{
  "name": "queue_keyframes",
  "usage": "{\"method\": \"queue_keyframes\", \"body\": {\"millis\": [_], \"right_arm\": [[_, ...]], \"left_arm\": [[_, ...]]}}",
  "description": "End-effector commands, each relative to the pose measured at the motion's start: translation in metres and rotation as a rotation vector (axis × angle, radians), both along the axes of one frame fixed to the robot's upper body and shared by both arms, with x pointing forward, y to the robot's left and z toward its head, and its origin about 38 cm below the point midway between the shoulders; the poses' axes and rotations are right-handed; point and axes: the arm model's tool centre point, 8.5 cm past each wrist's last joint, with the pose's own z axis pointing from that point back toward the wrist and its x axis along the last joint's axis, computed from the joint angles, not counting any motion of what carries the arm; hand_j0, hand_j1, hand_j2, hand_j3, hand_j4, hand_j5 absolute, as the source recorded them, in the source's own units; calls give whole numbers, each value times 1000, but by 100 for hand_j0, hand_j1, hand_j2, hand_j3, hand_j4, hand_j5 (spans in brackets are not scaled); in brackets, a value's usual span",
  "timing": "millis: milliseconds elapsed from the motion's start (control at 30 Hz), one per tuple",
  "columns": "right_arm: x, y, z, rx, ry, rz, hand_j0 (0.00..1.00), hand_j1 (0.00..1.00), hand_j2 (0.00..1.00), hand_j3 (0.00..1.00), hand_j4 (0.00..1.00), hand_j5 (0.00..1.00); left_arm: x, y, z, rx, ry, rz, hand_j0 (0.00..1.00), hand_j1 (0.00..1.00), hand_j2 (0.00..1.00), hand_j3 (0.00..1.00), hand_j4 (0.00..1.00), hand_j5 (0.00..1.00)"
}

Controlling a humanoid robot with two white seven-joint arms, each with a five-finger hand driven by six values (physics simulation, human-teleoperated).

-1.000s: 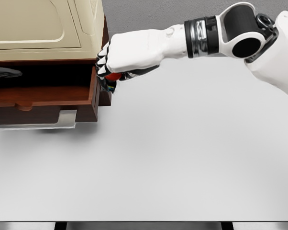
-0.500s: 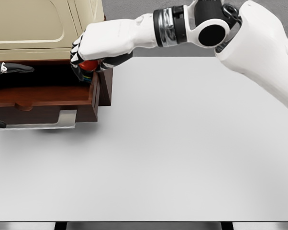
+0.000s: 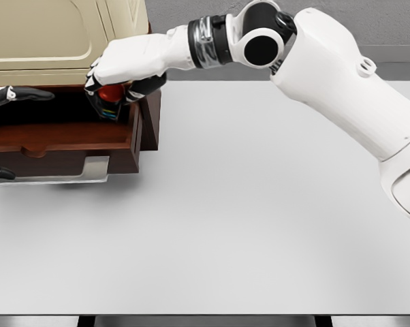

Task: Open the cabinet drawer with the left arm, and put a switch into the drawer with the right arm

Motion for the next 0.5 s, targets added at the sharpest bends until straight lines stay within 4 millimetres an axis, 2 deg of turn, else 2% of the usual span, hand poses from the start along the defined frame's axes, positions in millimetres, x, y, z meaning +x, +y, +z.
{"method": "queue_keyframes", "body": {"millis": [0, 100, 133, 167, 200, 467], "right_arm": [[2, 5, -2, 6, 17, -5, 48, 48, 48, 48, 48, 48], [4, 11, -5, 6, 29, -7, 49, 49, 49, 49, 49, 49], [4, 13, -9, -5, 33, -8, 54, 54, 54, 54, 54, 54], [5, 13, -9, -2, 42, -21, 89, 89, 89, 89, 89, 89], [6, 13, -9, -2, 44, -25, 100, 100, 100, 100, 100, 100], [4, 14, -9, -2, 42, -15, 100, 100, 100, 100, 100, 100]], "left_arm": [[2, -3, 0, -19, 1, -4, 100, 100, 100, 100, 100, 100], [3, -6, 0, -28, -4, -12, 100, 100, 100, 100, 100, 100], [4, -8, -1, -34, -5, -15, 100, 100, 100, 100, 100, 100], [4, -8, -1, -36, -4, -17, 100, 100, 100, 100, 100, 100], [5, -10, -2, -40, -4, -20, 100, 100, 100, 100, 100, 100], [5, -9, -3, -40, 0, -20, 100, 100, 100, 100, 100, 100]]}}
